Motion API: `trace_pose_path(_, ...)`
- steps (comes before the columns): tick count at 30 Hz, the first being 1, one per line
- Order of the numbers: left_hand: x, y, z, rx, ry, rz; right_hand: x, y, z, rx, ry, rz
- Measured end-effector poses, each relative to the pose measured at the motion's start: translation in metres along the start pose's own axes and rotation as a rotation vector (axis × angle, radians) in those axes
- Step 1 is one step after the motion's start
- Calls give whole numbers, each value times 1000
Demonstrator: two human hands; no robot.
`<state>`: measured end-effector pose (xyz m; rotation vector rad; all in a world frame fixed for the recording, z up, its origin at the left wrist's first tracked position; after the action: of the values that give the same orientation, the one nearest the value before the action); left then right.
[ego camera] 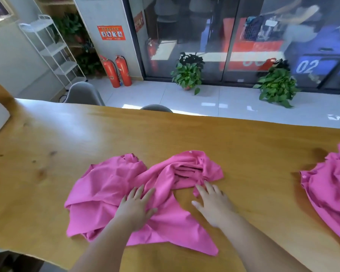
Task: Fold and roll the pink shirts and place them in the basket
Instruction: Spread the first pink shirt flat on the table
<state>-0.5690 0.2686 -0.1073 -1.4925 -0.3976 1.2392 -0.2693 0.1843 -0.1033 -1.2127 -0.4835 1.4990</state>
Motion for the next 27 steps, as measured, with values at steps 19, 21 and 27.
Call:
trace_pose_path(19,62,-49,23,-90,214,-221,40,-23,54,208,40,-212)
trace_pose_path(21,76,-54,26,-117,218,-242,57,-52,49,450,106,-386)
trace_pose_path(27,105,-62,35,-136,248,-254,93,-129,47,856,222,-591)
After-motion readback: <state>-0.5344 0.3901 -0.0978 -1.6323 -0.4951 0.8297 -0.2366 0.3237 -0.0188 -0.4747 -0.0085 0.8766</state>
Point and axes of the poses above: each hand's wrist, its own x-axis towards the middle knuckle, its own y-axis out of the palm, z = x × y, the point moved 2 cm from there along x, towards the middle knuckle, and after that the axes turned 12 degrees about x, right-handed, at the moved point
